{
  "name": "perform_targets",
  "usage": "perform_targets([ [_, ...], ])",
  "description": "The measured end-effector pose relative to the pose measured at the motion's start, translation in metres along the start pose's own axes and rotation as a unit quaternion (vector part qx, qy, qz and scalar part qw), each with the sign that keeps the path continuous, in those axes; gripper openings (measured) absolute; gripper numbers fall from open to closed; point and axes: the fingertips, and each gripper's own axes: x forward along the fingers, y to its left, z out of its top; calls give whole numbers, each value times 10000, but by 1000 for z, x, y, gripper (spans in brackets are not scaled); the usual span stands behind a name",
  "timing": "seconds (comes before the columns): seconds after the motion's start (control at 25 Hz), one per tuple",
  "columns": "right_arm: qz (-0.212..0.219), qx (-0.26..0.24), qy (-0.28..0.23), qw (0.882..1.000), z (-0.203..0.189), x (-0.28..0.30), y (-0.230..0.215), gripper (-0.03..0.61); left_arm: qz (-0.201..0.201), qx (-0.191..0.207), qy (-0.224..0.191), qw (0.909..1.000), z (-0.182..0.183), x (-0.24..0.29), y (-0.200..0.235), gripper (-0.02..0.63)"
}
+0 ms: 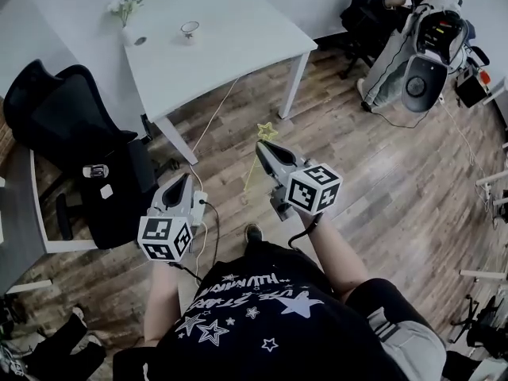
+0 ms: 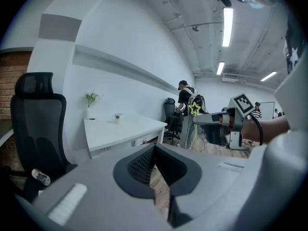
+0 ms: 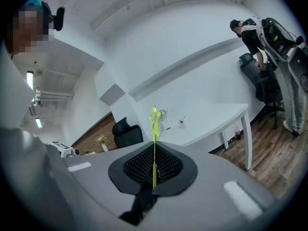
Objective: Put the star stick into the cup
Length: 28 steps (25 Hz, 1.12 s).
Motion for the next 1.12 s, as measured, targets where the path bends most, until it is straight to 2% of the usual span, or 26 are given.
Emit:
perform_targets([
  [0.2,141,51,-24,9999,21,16,-30,21,129,-58,-14,9999,11,33,0,3],
  [0.48,129,137,0,9998,33,31,-56,21,253,-156,-64,9995,23,60,12,3],
  [0.84,19,81,9,10000,65,64,-94,21,111,-87,-182,9997,56,123,32,3],
  [1.12,-38,66,48,10000,87,125,-129,21,-4,-120,-167,9998,72,184,69,3],
])
